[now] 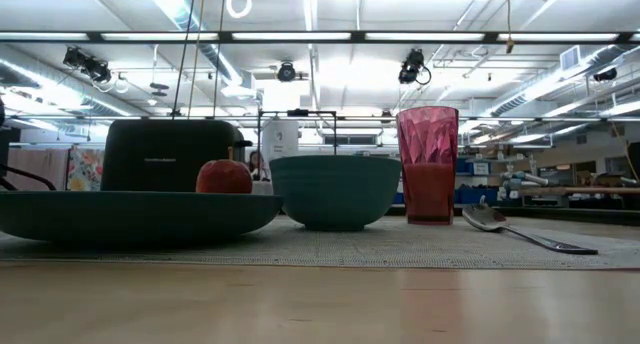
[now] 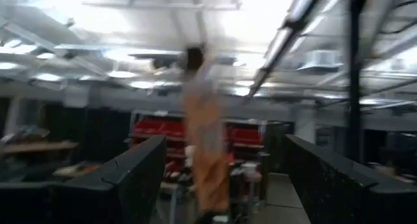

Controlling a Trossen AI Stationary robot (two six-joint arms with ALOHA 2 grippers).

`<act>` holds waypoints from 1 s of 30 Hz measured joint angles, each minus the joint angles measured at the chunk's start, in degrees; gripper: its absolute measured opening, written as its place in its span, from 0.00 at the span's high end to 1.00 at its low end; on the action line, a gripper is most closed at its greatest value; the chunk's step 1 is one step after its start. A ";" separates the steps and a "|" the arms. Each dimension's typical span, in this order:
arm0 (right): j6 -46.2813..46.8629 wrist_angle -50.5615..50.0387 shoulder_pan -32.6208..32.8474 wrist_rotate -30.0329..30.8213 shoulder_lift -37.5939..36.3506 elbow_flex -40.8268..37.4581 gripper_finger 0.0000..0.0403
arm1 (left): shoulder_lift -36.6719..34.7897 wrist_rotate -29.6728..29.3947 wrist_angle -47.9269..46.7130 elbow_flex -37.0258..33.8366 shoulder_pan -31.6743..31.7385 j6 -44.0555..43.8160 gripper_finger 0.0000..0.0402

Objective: Arrange a breakfast setting
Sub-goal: Pour the cereal from the orange cereal box into the dark green bowl

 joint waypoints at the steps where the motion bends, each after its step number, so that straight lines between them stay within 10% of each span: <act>1: -0.18 2.39 0.00 -0.45 0.34 0.00 0.50 | 1.59 -1.35 0.99 0.00 0.46 -1.21 0.23; 13: -2.12 17.77 0.00 -3.17 10.31 0.02 0.50 | 19.09 -2.54 24.64 -0.07 3.78 -4.03 0.23; 30: -1.75 38.23 -7.44 -6.78 36.44 -0.09 0.51 | 20.28 5.36 21.77 -0.02 3.65 -7.48 0.22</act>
